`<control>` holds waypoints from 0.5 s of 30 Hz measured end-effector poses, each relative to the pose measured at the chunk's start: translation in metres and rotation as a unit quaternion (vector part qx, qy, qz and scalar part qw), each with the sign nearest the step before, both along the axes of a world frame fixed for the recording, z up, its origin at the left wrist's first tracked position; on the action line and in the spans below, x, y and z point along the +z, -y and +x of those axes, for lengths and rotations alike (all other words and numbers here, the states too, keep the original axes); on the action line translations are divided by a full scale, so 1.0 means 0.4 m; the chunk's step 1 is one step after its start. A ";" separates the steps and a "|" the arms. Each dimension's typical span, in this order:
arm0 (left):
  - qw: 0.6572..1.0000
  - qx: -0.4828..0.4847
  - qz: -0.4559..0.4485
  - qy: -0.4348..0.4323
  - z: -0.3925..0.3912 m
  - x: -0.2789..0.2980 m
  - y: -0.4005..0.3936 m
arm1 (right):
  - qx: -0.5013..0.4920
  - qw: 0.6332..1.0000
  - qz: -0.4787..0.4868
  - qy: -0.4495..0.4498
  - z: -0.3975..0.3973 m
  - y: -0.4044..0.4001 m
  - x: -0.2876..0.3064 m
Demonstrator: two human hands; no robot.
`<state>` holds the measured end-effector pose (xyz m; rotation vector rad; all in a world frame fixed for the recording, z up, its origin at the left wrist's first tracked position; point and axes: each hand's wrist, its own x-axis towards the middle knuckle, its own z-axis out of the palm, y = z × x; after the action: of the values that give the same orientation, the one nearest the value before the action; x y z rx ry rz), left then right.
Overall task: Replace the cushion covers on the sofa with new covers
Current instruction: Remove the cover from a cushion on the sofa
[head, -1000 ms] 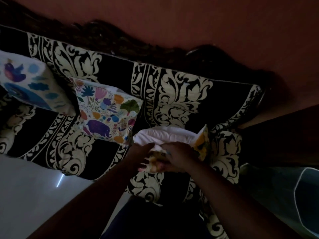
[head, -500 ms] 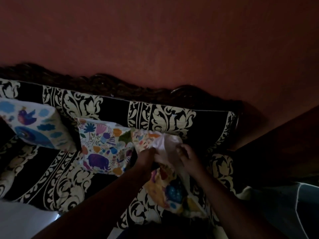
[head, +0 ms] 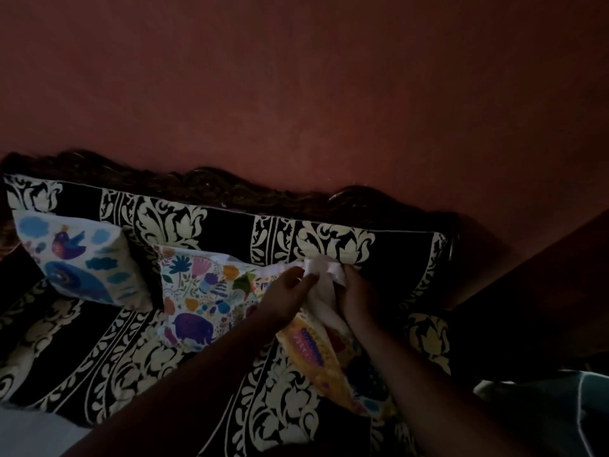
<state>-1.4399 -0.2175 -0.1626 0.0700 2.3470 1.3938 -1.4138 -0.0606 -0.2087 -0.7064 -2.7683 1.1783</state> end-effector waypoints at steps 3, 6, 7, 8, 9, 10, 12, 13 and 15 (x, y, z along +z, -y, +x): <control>0.983 0.008 -0.143 -0.111 -0.033 -0.042 0.052 | 0.044 0.996 0.046 -0.065 0.043 0.014 0.011; 0.960 -0.026 -0.243 -0.135 -0.093 -0.072 0.104 | 0.043 0.990 0.017 -0.131 0.055 -0.009 0.064; 0.959 -0.004 -0.244 -0.142 -0.116 -0.079 0.120 | 0.038 0.987 -0.002 -0.157 0.057 -0.021 0.093; 0.965 0.045 -0.221 -0.135 -0.137 -0.074 0.134 | 0.030 0.983 -0.022 -0.181 0.059 -0.037 0.115; 0.973 0.099 -0.173 -0.118 -0.163 -0.065 0.145 | 0.018 0.979 -0.046 -0.199 0.060 -0.053 0.138; 0.978 0.133 -0.126 -0.104 -0.184 -0.050 0.153 | 0.008 0.975 -0.072 -0.210 0.058 -0.072 0.152; 0.985 0.109 -0.081 -0.105 -0.217 -0.016 0.155 | -0.001 0.967 -0.117 -0.226 0.052 -0.103 0.184; 0.985 0.093 -0.082 -0.120 -0.230 0.002 0.152 | 0.003 0.963 -0.131 -0.236 0.053 -0.111 0.199; 0.979 0.106 -0.094 -0.148 -0.252 0.031 0.145 | 0.008 0.951 -0.159 -0.265 0.057 -0.114 0.229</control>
<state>-1.5407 -0.2756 -0.1501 -0.0304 2.7943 1.3242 -1.3911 -0.0149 -0.1173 -0.3134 -2.1712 1.5630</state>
